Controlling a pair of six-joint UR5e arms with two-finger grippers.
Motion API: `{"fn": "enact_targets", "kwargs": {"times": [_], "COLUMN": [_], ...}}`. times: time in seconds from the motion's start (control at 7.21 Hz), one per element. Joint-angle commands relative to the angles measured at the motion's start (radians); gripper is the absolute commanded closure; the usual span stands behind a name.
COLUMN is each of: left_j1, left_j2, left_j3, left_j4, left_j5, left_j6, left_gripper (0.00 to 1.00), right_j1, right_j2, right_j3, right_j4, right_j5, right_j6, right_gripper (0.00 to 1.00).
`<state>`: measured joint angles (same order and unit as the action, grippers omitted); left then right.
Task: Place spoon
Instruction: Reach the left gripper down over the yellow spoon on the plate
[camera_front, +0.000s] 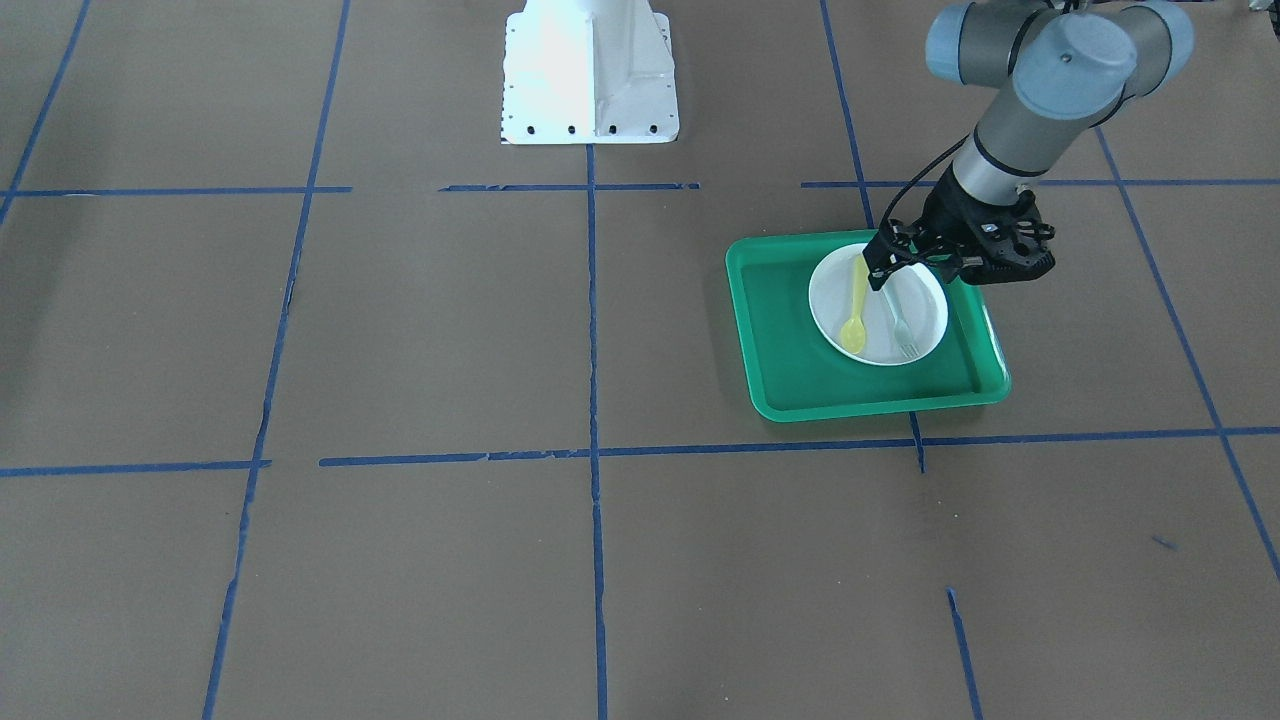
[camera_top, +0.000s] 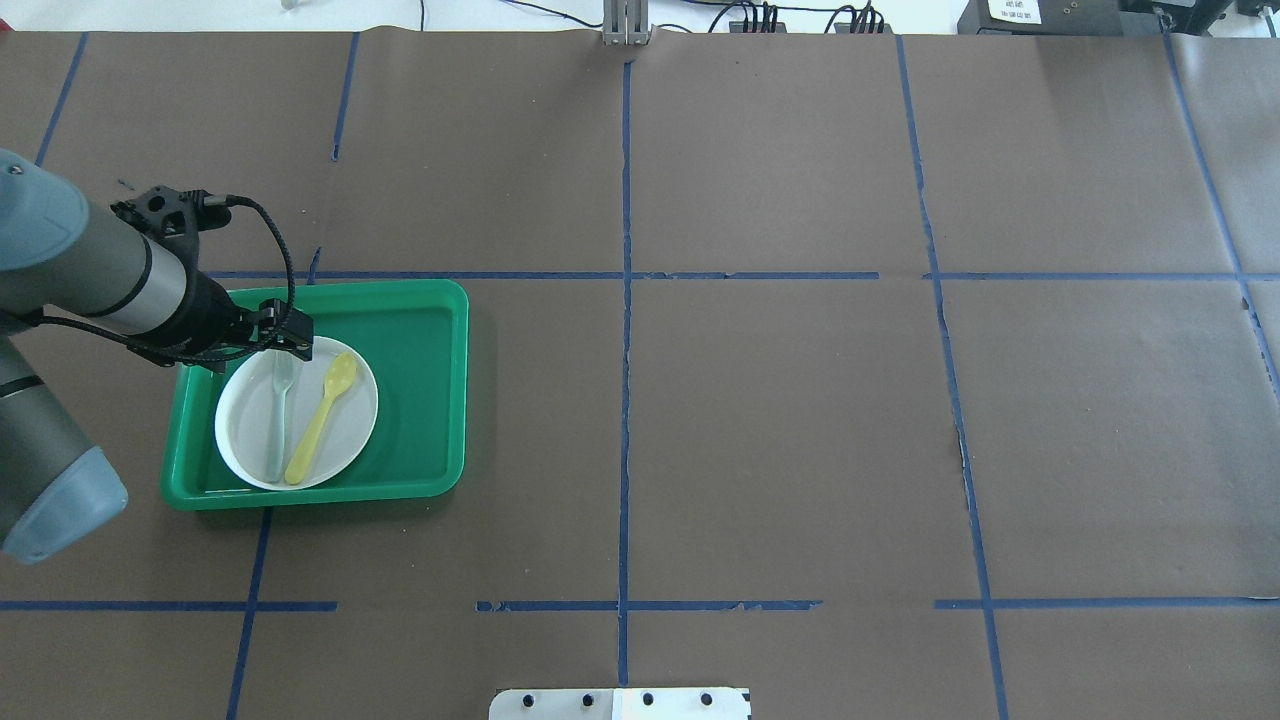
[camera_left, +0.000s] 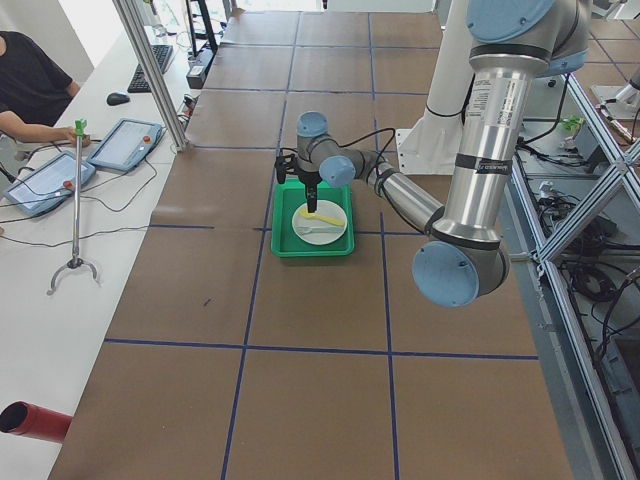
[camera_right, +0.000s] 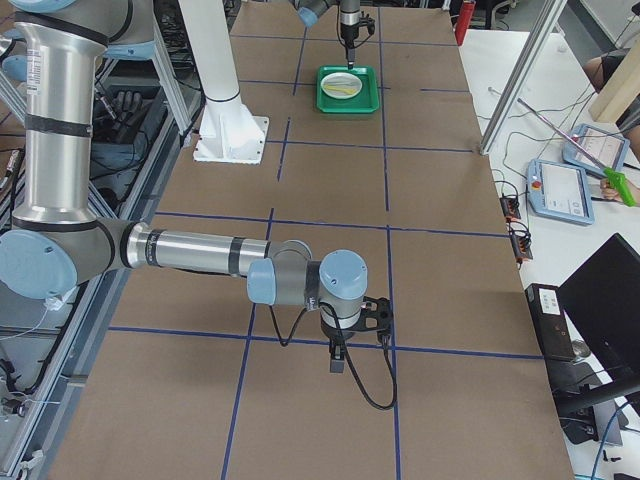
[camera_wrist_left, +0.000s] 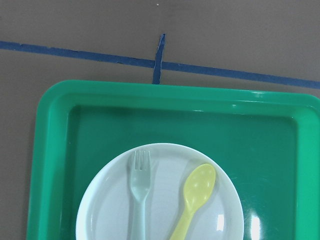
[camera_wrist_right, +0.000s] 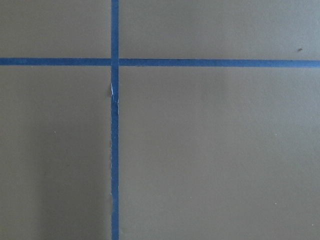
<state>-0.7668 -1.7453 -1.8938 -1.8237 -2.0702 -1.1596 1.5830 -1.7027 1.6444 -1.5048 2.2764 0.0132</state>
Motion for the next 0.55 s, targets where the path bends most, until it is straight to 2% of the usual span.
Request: {"fn": "enact_targets", "kwargs": {"times": [0.0,0.42], "left_j1": [0.072,0.102], "left_j2": [-0.010,-0.042], "left_j3": [0.077,0.127], "left_j4": [-0.078,-0.081], "left_j5": [0.051,0.064], "left_j6": [-0.051,-0.045], "left_gripper": [0.10,0.18], "right_j1": [0.000,0.000], "right_j2": [0.000,0.000], "right_j3": [0.000,0.000], "right_j4": [0.000,0.000], "right_j5": [0.000,0.000], "right_j6": [0.001,0.001], "right_gripper": [0.00,0.00]}}
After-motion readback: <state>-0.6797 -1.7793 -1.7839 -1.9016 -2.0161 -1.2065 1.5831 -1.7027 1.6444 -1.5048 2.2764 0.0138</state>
